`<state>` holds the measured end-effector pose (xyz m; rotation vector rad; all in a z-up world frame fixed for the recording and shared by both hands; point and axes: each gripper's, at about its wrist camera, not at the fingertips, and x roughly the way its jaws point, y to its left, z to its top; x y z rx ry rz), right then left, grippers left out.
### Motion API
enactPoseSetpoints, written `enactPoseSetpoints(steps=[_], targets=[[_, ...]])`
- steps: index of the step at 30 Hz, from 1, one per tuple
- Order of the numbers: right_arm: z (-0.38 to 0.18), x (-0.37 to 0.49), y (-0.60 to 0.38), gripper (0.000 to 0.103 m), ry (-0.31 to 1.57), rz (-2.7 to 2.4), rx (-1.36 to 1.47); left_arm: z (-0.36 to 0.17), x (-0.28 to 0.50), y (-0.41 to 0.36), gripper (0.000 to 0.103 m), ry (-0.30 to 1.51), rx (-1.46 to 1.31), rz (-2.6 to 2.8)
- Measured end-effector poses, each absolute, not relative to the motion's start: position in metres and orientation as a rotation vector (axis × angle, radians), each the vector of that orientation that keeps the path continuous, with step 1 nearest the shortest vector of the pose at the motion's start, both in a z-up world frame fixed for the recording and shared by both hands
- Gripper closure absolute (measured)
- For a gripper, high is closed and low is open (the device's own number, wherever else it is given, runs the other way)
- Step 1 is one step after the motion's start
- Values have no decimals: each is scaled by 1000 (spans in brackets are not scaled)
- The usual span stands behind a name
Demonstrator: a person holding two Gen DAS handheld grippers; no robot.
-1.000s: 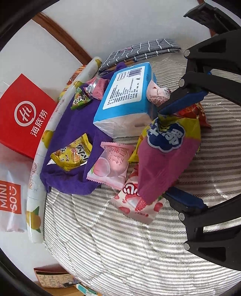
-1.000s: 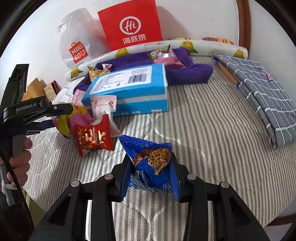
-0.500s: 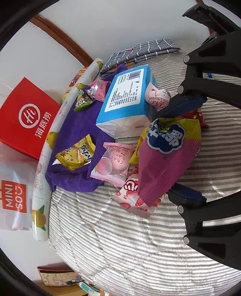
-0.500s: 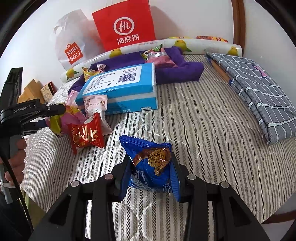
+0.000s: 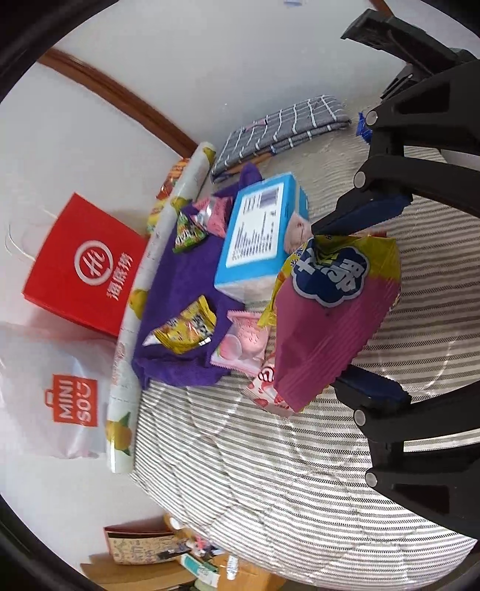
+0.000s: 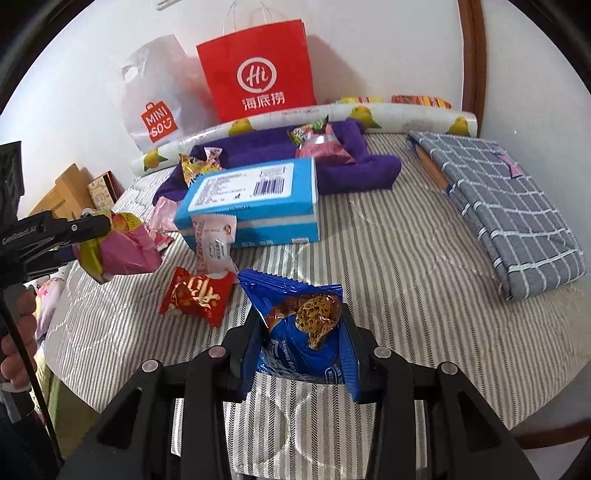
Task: Organize snacks
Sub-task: 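Carry the blue and purple-and-yellow packets over the purple towel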
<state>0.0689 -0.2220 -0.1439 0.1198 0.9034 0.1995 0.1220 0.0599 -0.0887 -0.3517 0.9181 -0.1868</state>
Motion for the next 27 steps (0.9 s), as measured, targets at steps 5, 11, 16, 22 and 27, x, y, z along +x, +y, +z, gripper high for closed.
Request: enactPoseSetpoints(steps=[5,11,16,22,27], targets=[[-123,66,-226,65,872,202,122,-69,112,48,38,881,-320,-210],[-95,67,-228,65,819,190,100,-47,109,31,38,855,-288,-241],[-73,74,-230,65,779,185,96,-27,111,17,38,820,-221,-231],[-59,88,-229,65,768,190,75,-10,120,9,38,783,-184,-221],[-51,107,-224,65,759,199,56,-1,135,8,38,765,-166,-211]])
